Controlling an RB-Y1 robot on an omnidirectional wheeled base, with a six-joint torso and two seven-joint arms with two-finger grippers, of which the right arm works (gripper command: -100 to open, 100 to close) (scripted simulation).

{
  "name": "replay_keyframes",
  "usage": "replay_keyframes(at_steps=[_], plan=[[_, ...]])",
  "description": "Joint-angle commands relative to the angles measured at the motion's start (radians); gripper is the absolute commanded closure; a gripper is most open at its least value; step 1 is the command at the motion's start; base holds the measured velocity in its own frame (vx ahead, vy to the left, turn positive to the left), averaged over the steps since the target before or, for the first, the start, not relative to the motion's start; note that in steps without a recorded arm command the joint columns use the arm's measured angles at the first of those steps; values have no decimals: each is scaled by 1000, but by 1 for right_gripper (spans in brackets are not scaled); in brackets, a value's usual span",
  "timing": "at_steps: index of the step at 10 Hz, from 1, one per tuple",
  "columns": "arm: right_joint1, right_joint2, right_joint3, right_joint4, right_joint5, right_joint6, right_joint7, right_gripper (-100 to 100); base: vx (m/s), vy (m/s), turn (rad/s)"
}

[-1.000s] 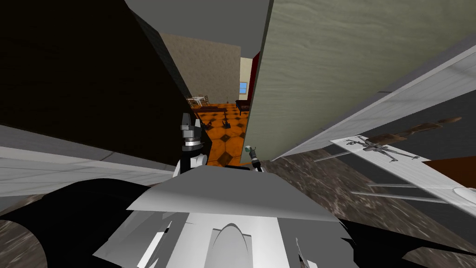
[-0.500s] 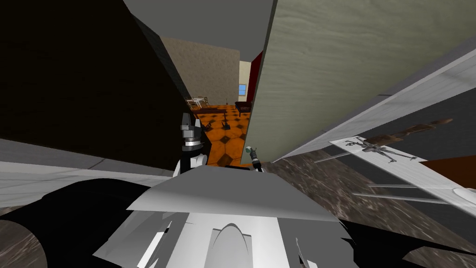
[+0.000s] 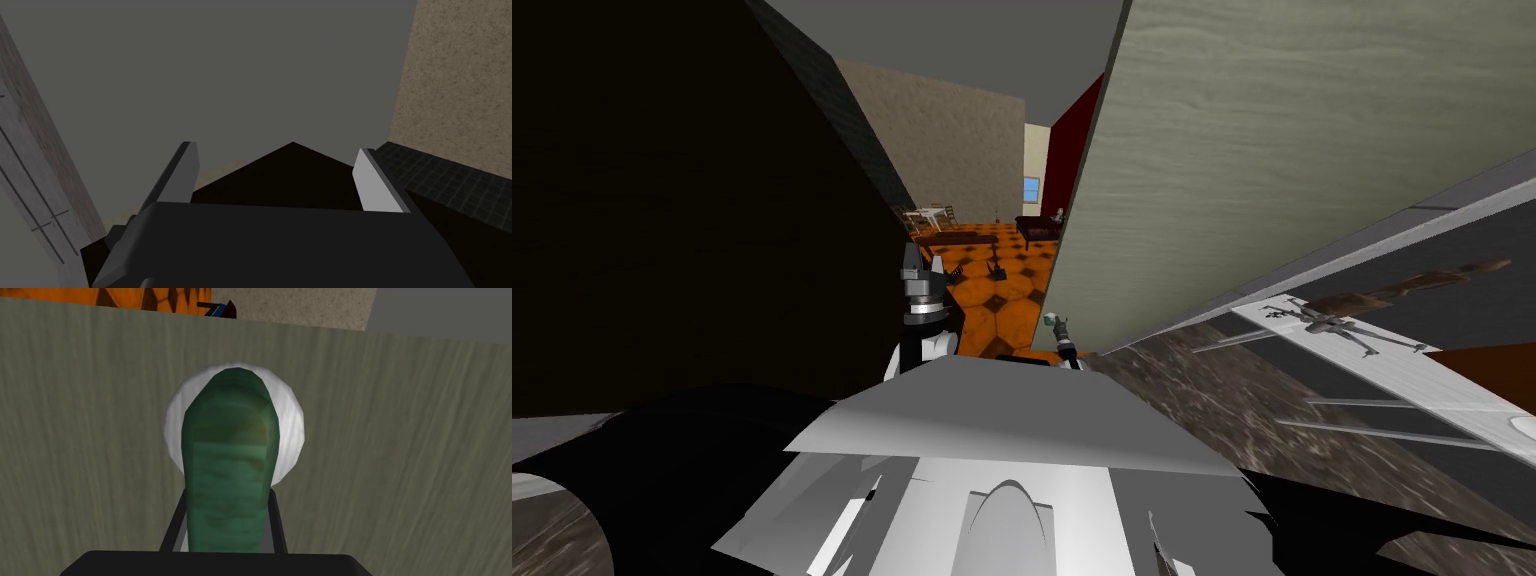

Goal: Push the door open

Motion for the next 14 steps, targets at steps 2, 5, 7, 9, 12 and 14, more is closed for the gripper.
replay_keyframes(at_steps=[2,5,7,9,12,14], plan=[[-6,-7,-42,2,-20,-1,16,100,175,112,-75],[-12,-6,-74,9,-36,2,30,100,118,77,-48],[-18,-3,-106,16,-53,4,44,100,145,115,-103],[-22,0,-130,21,-65,6,54,100,171,131,-76],[-29,8,-167,28,-84,9,70,100,172,99,-76],[-34,16,-192,34,-97,11,81,100,130,109,-78]])
